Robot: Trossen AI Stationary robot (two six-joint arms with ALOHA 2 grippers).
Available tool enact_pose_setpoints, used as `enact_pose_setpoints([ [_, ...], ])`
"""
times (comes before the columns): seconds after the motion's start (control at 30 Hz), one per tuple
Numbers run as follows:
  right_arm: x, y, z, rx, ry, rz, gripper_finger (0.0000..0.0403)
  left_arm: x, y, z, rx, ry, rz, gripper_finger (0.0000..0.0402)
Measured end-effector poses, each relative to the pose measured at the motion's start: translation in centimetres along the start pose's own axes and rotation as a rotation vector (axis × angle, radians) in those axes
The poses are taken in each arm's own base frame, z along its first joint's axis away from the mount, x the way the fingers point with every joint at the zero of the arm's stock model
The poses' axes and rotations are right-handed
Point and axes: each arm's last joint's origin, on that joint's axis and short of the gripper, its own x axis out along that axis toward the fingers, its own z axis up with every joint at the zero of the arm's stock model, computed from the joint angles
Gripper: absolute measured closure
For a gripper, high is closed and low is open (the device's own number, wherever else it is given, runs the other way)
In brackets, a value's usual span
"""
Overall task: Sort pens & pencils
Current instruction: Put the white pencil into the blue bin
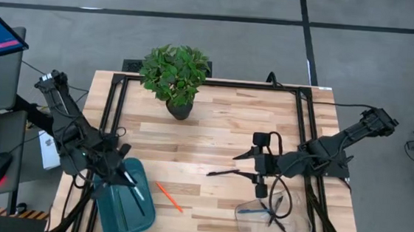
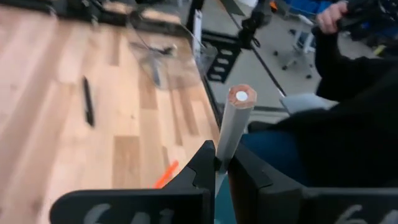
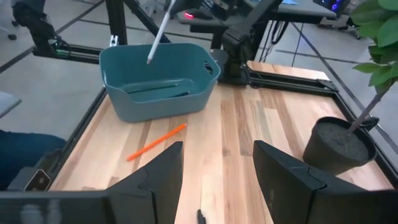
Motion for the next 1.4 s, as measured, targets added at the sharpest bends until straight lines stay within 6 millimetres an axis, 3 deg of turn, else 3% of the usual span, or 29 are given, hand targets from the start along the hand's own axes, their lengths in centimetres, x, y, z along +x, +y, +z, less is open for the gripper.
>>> enact_pose_setpoints([
  [0.47,0.0,0.0,0.0,-0.004,0.004,0.0,0.0186,-0.2,1.2,-2.2,-0.11,0.255,0.076,0.0394],
  [0.93,0.0,0.0,-0.3,-0.017,0.032,-0.001,0.0186,2.6,0.0,-4.1,-0.135,0.386,0.091,0.0394],
  [1.13,0.0,0.0,-0.3,-0.017,0.031,-0.001,0.0186,2.7,-0.1,-4.3,-0.135,0.41,0.082,0.0394],
  [1.4,0.0,0.0,-0.3,-0.016,0.031,-0.001,0.0186,2.7,-0.1,-4.2,-0.188,0.399,0.096,0.0342],
])
